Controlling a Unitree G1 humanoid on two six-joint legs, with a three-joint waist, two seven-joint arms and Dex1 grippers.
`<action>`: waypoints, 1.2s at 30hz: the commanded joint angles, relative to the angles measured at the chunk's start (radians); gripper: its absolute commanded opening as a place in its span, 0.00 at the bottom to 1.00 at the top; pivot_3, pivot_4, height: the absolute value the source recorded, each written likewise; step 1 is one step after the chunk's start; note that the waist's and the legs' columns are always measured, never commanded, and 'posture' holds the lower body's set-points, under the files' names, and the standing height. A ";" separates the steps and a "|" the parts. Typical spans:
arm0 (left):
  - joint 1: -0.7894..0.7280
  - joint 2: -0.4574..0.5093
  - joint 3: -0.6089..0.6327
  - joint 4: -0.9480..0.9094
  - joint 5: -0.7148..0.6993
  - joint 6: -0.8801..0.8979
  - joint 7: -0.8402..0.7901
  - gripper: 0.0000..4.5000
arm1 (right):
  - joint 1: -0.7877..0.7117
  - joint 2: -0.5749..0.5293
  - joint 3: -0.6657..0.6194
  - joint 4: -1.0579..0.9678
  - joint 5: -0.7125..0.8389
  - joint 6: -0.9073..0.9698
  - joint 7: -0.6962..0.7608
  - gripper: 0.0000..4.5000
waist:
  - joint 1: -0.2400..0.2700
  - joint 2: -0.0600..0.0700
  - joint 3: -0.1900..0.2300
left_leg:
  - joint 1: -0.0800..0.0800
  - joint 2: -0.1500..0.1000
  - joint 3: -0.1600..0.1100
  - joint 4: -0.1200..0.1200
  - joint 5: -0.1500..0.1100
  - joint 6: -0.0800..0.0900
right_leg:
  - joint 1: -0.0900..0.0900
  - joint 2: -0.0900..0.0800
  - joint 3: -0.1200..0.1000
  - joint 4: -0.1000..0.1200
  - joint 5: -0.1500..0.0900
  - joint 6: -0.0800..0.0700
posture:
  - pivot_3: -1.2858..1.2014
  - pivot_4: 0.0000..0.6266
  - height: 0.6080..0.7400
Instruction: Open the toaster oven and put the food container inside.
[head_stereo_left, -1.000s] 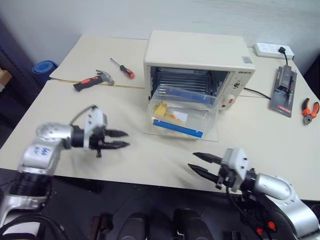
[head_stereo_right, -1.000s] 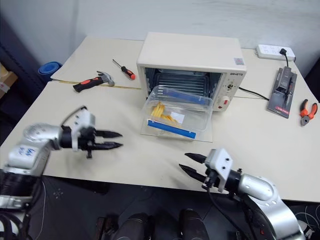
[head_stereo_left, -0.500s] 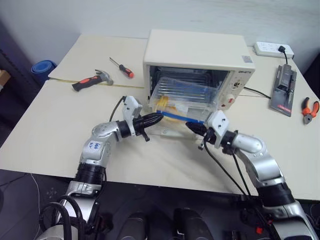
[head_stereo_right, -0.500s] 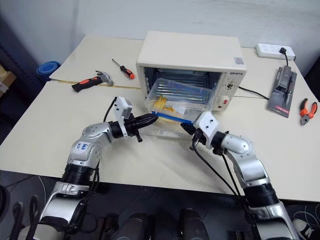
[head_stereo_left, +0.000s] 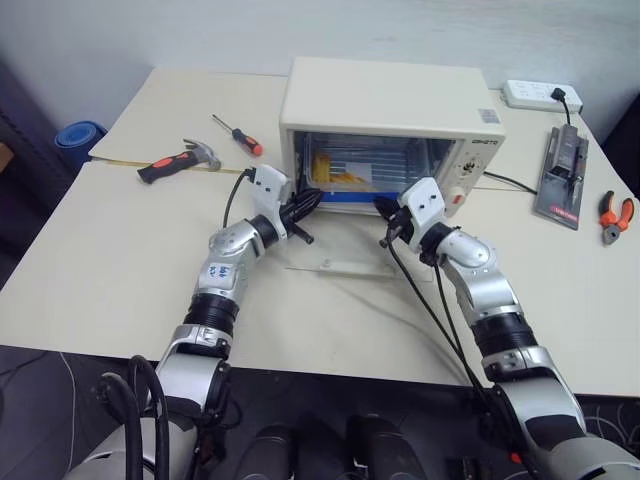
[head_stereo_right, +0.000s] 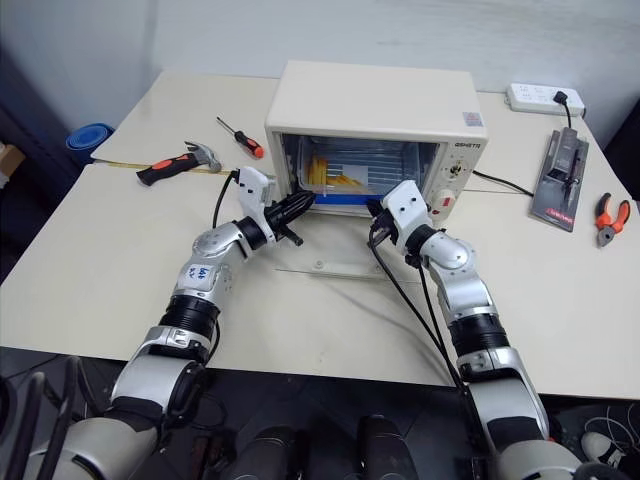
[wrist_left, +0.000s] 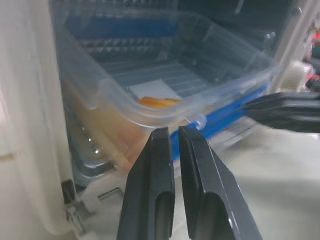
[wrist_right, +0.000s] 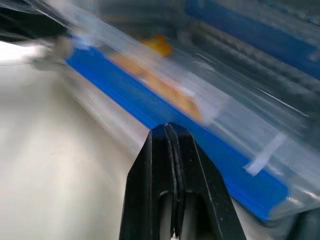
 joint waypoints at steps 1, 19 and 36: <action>0.070 0.105 0.017 -0.140 -0.032 0.017 -0.135 0.16 | 0.080 -0.083 -0.073 -0.215 0.096 0.080 0.082 0.00 | -0.001 0.000 0.000 | 0.000 0.000 0.000 0.000 0.000 0.000 | 0.000 0.000 0.000 0.000 0.000 0.000 | 0.52 0.24 1.00; 0.405 0.539 0.188 -0.484 -0.376 0.237 -0.769 0.99 | 0.304 -0.310 -0.141 0.094 0.099 -0.191 0.461 0.00 | -0.013 0.003 0.002 | 0.005 0.001 -0.002 -0.001 -0.001 0.001 | 0.006 -0.002 0.001 -0.008 0.000 -0.001 | 0.52 0.24 1.00; 0.524 0.473 0.306 -0.500 -0.292 0.081 -0.509 0.99 | 0.223 -0.146 -0.342 -0.298 0.508 0.046 0.351 0.00 | -0.014 0.005 0.003 | 0.004 0.002 -0.002 -0.002 -0.001 0.000 | 0.004 -0.001 0.001 -0.007 0.000 -0.001 | 0.52 0.24 1.00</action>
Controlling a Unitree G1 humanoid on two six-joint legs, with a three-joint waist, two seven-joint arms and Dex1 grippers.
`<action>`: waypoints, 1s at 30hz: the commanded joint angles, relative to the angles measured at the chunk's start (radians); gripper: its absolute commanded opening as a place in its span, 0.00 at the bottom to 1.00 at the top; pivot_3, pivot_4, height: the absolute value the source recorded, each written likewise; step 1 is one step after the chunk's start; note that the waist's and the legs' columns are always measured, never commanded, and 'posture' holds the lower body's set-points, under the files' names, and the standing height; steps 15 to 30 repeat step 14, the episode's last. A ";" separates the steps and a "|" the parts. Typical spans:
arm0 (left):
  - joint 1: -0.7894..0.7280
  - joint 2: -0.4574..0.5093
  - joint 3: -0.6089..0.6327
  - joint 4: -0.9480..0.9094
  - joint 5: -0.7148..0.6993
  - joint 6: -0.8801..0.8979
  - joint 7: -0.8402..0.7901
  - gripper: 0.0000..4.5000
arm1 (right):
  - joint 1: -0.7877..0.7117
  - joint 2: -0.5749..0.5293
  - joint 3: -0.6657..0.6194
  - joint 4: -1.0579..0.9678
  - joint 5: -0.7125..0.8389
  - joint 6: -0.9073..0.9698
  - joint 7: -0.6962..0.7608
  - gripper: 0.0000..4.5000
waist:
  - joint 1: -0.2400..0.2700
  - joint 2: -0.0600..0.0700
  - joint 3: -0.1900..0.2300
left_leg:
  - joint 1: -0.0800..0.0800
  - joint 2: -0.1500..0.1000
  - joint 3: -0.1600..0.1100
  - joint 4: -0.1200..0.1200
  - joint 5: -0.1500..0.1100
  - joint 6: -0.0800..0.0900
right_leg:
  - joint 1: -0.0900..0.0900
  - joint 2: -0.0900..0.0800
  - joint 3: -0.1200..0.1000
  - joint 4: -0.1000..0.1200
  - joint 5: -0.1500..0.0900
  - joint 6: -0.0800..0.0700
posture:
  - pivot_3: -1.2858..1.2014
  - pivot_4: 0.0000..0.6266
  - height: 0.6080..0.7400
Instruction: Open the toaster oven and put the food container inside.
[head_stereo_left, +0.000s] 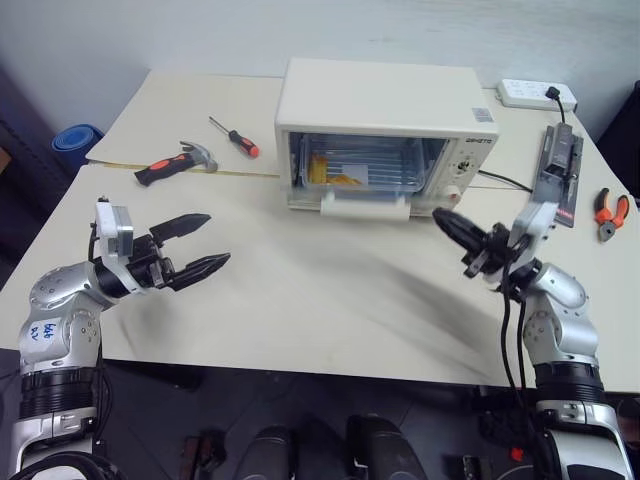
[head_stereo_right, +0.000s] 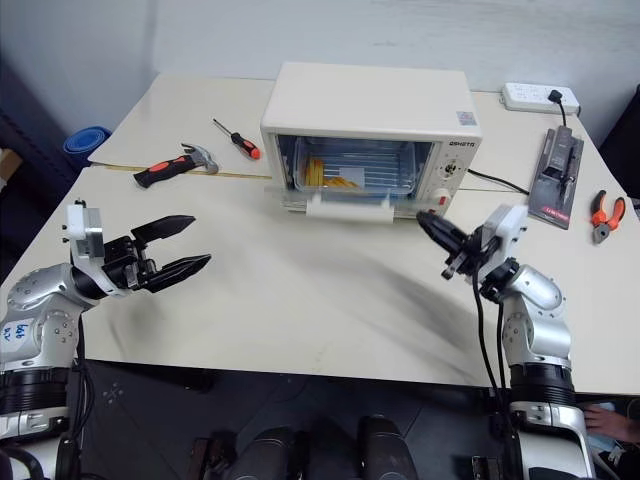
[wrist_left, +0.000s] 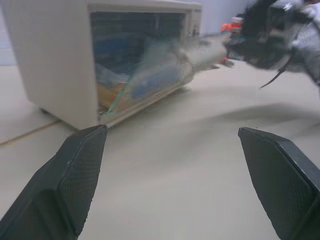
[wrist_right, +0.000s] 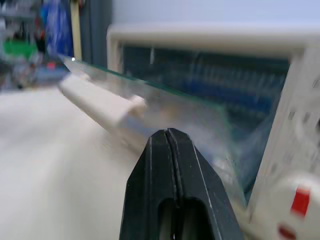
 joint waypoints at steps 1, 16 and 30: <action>0.041 0.011 0.014 -0.003 0.058 -0.085 0.025 0.99 | 0.023 -0.041 -0.032 -0.116 0.039 0.064 -0.013 0.00 | 0.000 0.000 0.000 | 0.000 0.000 0.000 -0.001 0.000 0.000 | 0.000 0.000 0.000 0.000 0.000 0.000 | 0.52 0.24 1.00; 0.306 0.015 0.025 -0.096 0.138 -0.199 0.101 1.00 | 0.355 -0.193 0.034 -0.128 -0.158 -0.237 0.258 0.81 | 0.016 0.000 0.000 | 0.002 0.000 0.002 -0.005 -0.002 0.003 | 0.002 -0.001 0.001 -0.006 0.000 0.000 | 0.52 0.24 1.00; 0.306 0.015 0.025 -0.096 0.138 -0.199 0.101 1.00 | 0.355 -0.193 0.034 -0.128 -0.158 -0.237 0.258 0.81 | 0.016 0.000 0.000 | 0.002 0.000 0.002 -0.005 -0.002 0.003 | 0.002 -0.001 0.001 -0.006 0.000 0.000 | 0.52 0.24 1.00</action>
